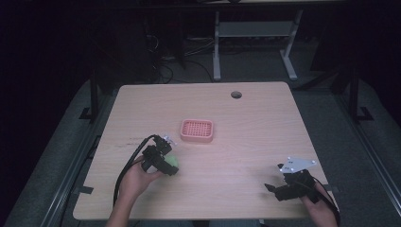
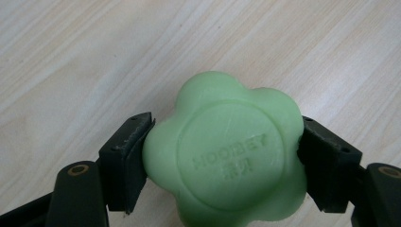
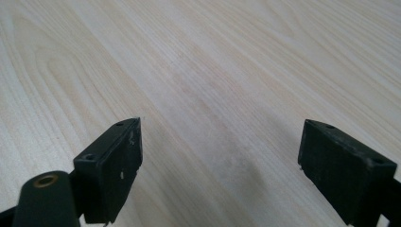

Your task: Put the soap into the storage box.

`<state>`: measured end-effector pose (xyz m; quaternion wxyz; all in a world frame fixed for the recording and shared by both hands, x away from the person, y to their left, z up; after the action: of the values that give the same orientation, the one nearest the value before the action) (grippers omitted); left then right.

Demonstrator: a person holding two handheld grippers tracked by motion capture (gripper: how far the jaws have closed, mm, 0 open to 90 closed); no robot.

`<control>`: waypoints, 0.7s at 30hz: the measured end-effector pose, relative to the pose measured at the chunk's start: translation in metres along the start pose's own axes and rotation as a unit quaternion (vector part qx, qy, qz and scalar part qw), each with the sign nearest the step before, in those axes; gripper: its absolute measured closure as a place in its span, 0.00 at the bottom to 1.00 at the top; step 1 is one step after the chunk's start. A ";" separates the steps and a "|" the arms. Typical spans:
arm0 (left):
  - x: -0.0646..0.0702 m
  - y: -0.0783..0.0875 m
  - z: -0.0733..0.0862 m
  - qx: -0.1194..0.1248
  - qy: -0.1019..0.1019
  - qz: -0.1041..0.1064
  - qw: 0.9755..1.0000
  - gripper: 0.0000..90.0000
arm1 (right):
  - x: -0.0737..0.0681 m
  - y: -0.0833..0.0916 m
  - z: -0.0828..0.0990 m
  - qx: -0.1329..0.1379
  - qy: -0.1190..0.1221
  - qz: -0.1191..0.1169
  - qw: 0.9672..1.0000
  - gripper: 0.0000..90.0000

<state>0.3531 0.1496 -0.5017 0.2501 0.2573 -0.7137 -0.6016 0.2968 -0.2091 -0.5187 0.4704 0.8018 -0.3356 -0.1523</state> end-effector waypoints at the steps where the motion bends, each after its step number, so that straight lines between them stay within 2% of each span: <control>1: 0.001 0.000 -0.001 0.002 0.003 0.003 1.000 0.29 | 0.000 0.000 0.000 0.001 0.000 -0.001 1.000 0.16; 12: 0.000 0.002 -0.015 0.007 -0.004 0.010 1.000 0.29 | -0.003 0.001 -0.002 0.000 -0.001 -0.002 1.000 0.16; 14: 0.000 0.003 -0.018 0.007 -0.006 0.011 1.000 0.29 | -0.004 0.001 -0.001 -0.001 -0.011 -0.005 1.000 0.16; 17: 0.001 0.003 -0.021 0.008 -0.001 0.015 1.000 0.29 | -0.003 0.001 -0.001 0.001 -0.008 -0.004 1.000 0.16; 21: 0.000 0.005 -0.024 0.009 -0.006 0.013 1.000 0.29 | -0.003 0.001 -0.001 0.001 -0.004 -0.004 1.000 0.16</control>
<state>0.3693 0.1329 -0.4930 0.2516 0.2470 -0.7236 -0.5933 0.2948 -0.2064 -0.5171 0.4671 0.8033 -0.3342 -0.1573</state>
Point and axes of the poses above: each handheld gripper's, and its own axes: y roughly backward along the jaws, z roughly out of its underside, x roughly to its right, the point moved 9 cm from there along -y, roughly forward along the jaws, and after that the axes turned 12 degrees about -x, right-handed, at the moved point
